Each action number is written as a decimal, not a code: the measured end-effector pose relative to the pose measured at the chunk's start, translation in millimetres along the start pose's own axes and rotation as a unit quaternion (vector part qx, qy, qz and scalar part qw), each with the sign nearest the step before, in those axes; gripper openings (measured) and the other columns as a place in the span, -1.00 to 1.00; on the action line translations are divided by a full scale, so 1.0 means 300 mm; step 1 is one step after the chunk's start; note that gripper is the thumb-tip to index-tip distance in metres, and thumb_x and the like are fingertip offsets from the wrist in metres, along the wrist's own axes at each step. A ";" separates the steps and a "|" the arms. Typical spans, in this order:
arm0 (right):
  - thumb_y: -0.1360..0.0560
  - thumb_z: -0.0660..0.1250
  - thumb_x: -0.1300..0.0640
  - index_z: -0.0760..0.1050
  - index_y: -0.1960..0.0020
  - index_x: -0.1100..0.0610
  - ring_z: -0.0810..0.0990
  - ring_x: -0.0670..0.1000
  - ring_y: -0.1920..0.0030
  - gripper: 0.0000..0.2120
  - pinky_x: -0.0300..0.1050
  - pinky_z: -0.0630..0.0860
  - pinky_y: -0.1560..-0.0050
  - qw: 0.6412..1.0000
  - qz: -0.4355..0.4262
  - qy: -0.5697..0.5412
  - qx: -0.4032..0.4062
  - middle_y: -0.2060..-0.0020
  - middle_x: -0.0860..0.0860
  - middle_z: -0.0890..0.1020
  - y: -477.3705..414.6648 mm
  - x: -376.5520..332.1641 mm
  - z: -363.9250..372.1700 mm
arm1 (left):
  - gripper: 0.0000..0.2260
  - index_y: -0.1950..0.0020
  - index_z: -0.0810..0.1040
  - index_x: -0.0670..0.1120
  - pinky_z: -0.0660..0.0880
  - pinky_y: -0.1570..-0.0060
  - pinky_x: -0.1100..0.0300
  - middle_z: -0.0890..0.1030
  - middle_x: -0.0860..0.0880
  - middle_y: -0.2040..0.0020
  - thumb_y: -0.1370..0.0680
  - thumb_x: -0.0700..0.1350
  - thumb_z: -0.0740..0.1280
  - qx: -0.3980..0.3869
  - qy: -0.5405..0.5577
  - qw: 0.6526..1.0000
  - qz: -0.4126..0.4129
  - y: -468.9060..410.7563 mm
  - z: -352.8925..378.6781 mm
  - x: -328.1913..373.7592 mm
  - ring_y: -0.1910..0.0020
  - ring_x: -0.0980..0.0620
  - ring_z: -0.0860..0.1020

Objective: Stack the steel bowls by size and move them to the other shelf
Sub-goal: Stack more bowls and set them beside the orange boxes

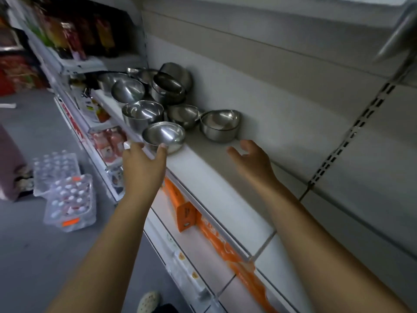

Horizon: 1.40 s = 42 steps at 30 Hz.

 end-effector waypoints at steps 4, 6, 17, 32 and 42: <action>-0.62 0.27 -0.21 0.57 -0.19 0.23 0.59 0.21 -0.24 -0.51 -0.13 0.33 0.03 0.998 0.034 0.026 0.045 -0.01 0.13 0.62 -0.169 -0.018 0.063 | -0.38 -0.50 0.38 -0.24 0.42 -0.12 0.05 0.52 -0.23 -0.38 -0.64 0.19 0.32 -0.051 0.012 0.998 -0.033 -0.161 0.043 -0.047 -0.35 -0.25 0.51; -0.62 0.25 -0.22 0.57 -0.16 0.24 0.59 0.24 -0.22 -0.50 -0.10 0.35 0.04 0.995 0.057 0.016 0.083 0.00 0.13 0.62 -0.239 -0.023 0.073 | -0.51 -0.31 0.47 -0.20 0.51 -0.04 0.03 0.62 -0.17 -0.13 -0.64 0.19 0.31 -0.094 0.024 0.995 -0.034 -0.239 0.073 -0.055 -0.15 -0.25 0.63; -0.57 0.36 -0.14 0.63 0.07 0.21 0.63 0.16 0.01 -0.61 -0.18 0.32 0.11 0.959 0.152 0.035 0.235 0.16 0.14 0.66 -0.396 -0.019 0.075 | -0.79 0.19 0.63 0.00 0.68 0.03 -0.04 0.70 -0.04 0.39 -0.64 -0.15 0.35 -0.307 0.030 0.950 0.047 -0.489 0.198 -0.050 0.34 -0.02 0.71; -0.56 0.28 0.17 0.58 0.24 0.39 0.45 0.06 0.40 -0.67 -0.20 0.36 0.37 0.955 0.141 0.086 0.246 0.36 0.23 0.62 -0.391 -0.071 0.056 | -0.87 -0.10 0.68 -0.08 0.69 0.26 0.07 0.66 -0.13 0.29 -0.68 -0.12 0.33 -0.434 0.079 0.897 0.038 -0.522 0.340 -0.017 0.40 -0.02 0.64; -0.52 0.29 0.22 0.47 0.33 0.35 0.39 -0.13 0.59 -0.71 -0.21 0.30 0.40 0.965 0.076 -0.088 0.237 0.63 -0.06 0.46 -0.251 -0.178 0.093 | -0.54 -0.09 0.65 -0.08 0.59 0.28 0.11 0.68 -0.12 0.11 -0.72 0.20 0.09 -0.427 0.092 0.899 -0.021 -0.515 0.358 -0.026 0.24 -0.01 0.66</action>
Point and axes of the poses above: each hand's wrist, its own y-axis away from the middle knuckle, its own z-axis out of the palm, x = y × z, the point moved 9 cm from there along -y, towards the middle knuckle
